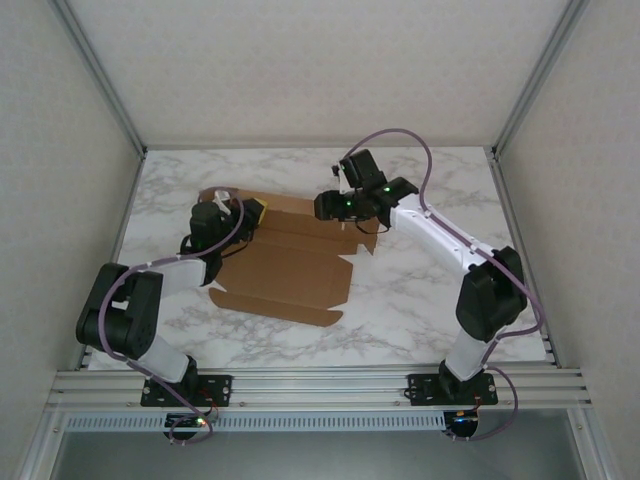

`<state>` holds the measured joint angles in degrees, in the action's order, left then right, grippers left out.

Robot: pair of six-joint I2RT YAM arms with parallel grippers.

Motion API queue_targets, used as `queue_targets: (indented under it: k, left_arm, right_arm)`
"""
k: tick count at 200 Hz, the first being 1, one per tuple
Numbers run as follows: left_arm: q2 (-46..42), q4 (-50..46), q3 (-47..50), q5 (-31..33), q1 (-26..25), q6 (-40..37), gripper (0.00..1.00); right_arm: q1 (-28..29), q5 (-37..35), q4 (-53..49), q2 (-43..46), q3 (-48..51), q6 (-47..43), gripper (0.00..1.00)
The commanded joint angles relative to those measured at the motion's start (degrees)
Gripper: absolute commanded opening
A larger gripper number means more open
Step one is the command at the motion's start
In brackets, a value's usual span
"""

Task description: Fold the paper box

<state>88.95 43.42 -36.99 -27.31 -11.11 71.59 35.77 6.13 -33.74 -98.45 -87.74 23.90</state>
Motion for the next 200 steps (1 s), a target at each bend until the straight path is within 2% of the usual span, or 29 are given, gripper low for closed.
queue_targets:
  k: [1,25,52,76,132,167,200]
  left_arm:
    - [-2.95,-2.38,1.16,10.7,-1.63,2.75,0.0]
    - [-5.55,-2.42,2.73,18.11,-3.74,4.86,0.0]
    - [-5.73,1.05,3.99,21.63,-6.59,5.94,0.0]
    - [-5.35,1.21,3.96,21.29,-8.37,3.53,0.0]
    - [-7.28,1.05,8.13,19.31,-8.35,0.61,0.0]
    - [-7.64,0.23,8.34,18.26,-8.4,-0.64,0.0]
    - [-7.37,-0.35,8.01,17.7,-8.4,-1.19,0.0]
  right_arm:
    - [-0.51,-3.71,-3.3,3.21,-0.56,2.05,0.62]
    - [-1.26,-4.65,-3.21,4.04,1.12,2.48,0.63]
    - [-3.01,-2.49,-0.61,4.71,2.65,2.92,0.62]
    - [-4.96,0.67,0.63,3.86,2.21,3.77,0.63]
    - [-6.68,7.53,2.26,2.14,3.72,5.63,0.65]
    - [-6.76,8.03,1.99,-0.23,2.38,5.83,0.72]
    - [-6.76,9.4,2.36,-3.65,0.61,5.74,0.74]
